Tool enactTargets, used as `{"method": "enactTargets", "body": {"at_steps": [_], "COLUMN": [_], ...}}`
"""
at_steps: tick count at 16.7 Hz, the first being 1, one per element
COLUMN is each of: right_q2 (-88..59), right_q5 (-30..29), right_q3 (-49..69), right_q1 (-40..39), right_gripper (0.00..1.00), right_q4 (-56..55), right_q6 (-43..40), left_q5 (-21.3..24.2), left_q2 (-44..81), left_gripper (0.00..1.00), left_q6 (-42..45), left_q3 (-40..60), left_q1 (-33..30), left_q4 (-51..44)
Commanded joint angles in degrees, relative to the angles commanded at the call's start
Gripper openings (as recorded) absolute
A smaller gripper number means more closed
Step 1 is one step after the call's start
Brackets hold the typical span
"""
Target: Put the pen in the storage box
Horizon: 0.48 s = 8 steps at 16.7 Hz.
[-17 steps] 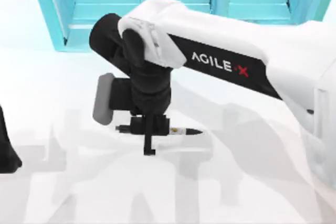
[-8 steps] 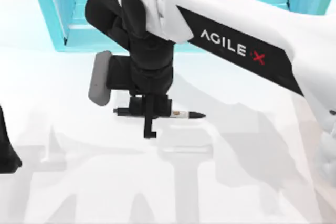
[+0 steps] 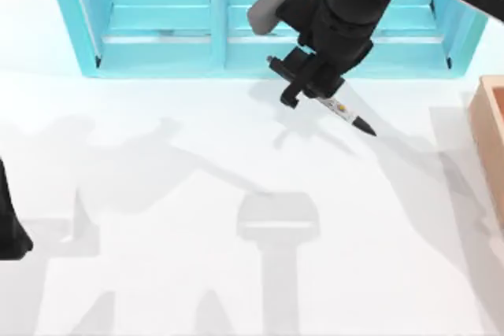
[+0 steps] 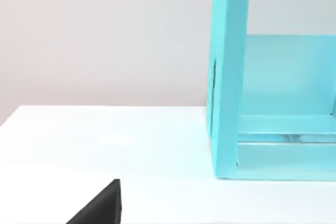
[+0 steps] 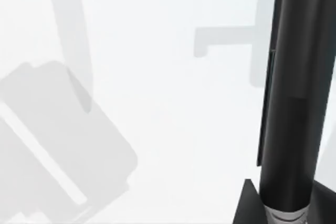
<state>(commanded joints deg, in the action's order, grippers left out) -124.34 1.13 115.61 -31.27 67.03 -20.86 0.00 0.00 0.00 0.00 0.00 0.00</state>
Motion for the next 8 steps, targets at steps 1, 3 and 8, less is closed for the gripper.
{"method": "enactTargets", "body": {"at_steps": [1,3,8], "right_q2": [2.7,8.6,24.8], "right_q5": [1.0,3.2,10.3], "right_q3": [-3.7,-12.5,-38.6], "right_q1": [4.8,15.8,45.7], "right_gripper": [0.0,0.0,0.0], "right_q4": [-2.6,-7.9,-21.2], "right_q6": [4.6,14.8,41.5], "left_q5": [0.0,0.0,0.0], "left_q2": [0.0,0.0,0.0], "left_gripper": [1.0,1.0,1.0], "left_q6": [0.0,0.0,0.0], "left_q3": [0.0,0.0,0.0], "left_q1": [0.0,0.0,0.0], "left_q4": [0.0,0.0,0.0]}}
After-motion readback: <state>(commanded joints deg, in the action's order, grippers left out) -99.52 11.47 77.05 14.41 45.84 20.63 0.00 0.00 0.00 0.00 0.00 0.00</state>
